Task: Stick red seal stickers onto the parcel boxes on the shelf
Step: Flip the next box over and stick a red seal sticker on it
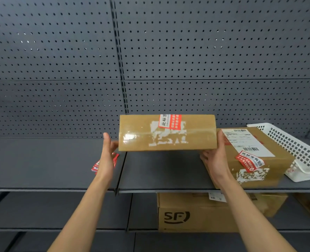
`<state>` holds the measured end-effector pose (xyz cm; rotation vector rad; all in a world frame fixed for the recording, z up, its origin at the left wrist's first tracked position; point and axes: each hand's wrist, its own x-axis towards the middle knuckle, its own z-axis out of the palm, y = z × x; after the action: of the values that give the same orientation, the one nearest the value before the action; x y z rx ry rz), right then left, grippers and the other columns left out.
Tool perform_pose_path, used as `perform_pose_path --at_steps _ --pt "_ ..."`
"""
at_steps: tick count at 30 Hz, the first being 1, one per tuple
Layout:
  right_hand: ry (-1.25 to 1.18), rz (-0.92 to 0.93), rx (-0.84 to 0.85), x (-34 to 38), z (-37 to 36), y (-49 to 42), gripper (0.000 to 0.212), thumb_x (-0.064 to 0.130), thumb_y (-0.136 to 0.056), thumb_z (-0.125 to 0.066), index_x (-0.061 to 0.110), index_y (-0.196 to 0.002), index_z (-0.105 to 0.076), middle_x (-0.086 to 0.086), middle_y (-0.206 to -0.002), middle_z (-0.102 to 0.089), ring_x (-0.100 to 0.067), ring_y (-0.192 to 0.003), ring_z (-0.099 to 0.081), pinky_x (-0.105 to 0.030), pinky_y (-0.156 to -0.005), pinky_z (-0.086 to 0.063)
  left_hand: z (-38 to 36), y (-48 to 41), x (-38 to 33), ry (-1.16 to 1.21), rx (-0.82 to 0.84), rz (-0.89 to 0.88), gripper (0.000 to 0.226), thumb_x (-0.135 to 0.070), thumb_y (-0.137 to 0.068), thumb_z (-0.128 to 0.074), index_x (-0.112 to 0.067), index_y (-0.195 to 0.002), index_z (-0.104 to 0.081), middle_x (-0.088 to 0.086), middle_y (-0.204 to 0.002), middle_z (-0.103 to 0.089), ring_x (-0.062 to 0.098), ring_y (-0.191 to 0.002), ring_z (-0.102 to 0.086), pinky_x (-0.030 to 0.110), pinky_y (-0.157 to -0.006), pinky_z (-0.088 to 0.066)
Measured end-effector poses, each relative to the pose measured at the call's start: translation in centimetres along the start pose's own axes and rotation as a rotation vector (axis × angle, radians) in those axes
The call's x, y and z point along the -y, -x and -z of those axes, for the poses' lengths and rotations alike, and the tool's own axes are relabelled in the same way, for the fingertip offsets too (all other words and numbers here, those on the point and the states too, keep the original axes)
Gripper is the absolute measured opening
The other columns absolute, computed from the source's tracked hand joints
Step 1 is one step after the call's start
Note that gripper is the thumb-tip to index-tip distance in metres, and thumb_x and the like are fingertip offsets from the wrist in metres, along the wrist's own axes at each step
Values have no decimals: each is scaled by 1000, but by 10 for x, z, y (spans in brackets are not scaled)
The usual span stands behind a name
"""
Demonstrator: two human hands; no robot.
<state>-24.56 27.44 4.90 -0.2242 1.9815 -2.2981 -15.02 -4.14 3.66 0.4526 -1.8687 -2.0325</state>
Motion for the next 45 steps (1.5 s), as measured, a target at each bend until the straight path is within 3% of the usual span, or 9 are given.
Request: perform_pose_path --at_steps 6,10,15,19,24,30,36,40,45 --pt "-14 -11 82 -11 1 2 124 113 -59 -40 38 -156 -54 10 -151 -65 -20 -149 -50 -56 -132 -22 -2 2 5 7 -57 18 89 -101 -84 -28 -41 -130 -75 -9 -137 -74 16 -140 -59 46 -133 -27" --pt "-87 -30 33 -15 3 5 100 102 -78 -40 29 -141 -67 -4 -134 -76 -24 -131 -68 -55 -118 -46 0 5 11 -22 13 41 99 -98 -90 -19 -32 -133 -77 -10 -132 -77 10 -136 -62 33 -125 -9" --pt "-14 -119 -42 -24 7 2 86 87 -84 -57 14 -128 -66 -12 -125 -77 -31 -117 -74 -54 -106 -56 -1 7 21 -12 59 106 105 -107 -75 -37 -28 -131 -78 -2 -130 -79 26 -133 -68 53 -125 -38" --pt "102 -164 -6 -30 3 -1 39 44 -104 -65 22 -134 -52 -8 -131 -65 -26 -115 -67 -45 -98 -56 -6 7 25 47 17 227 59 -74 -90 -69 -28 -126 -76 6 -119 -82 31 -112 -77 50 -105 -57" --pt "183 -157 0 -44 4 -8 46 37 -106 -64 30 -149 -50 0 -139 -63 -22 -120 -65 -44 -103 -55 -4 0 33 -35 -21 188 62 -72 -77 -79 -33 -124 -70 4 -129 -74 30 -118 -73 57 -109 -56" --pt "261 -176 -20 -48 3 -14 54 37 -107 -65 30 -158 -48 0 -152 -58 -18 -124 -61 -42 -107 -52 -1 -12 40 -145 -41 183 41 -63 -91 -78 -36 -122 -74 -2 -128 -73 24 -118 -71 51 -106 -58" --pt "660 68 -21 -34 4 -11 52 41 -109 -59 28 -158 -50 4 -167 -46 -21 -154 -43 -40 -120 -39 -9 -2 12 -512 -200 -265 21 -33 -112 -54 -33 -126 -70 -13 -126 -71 14 -121 -65 40 -105 -53" --pt "943 249 15 -24 -10 -11 42 35 -110 -59 27 -151 -59 6 -170 -42 -16 -159 -35 -40 -130 -29 -37 9 -5 -812 192 -507 42 -5 -109 -46 -29 -130 -73 -14 -136 -67 4 -132 -53 31 -115 -40" --pt "1043 140 86 -27 -25 -15 45 34 -112 -54 31 -157 -53 7 -175 -33 -16 -163 -27 -35 -131 -20 -63 3 -5 -1053 489 -500 56 1 -105 -40 -31 -139 -71 -9 -137 -61 12 -134 -46 43 -121 -35"
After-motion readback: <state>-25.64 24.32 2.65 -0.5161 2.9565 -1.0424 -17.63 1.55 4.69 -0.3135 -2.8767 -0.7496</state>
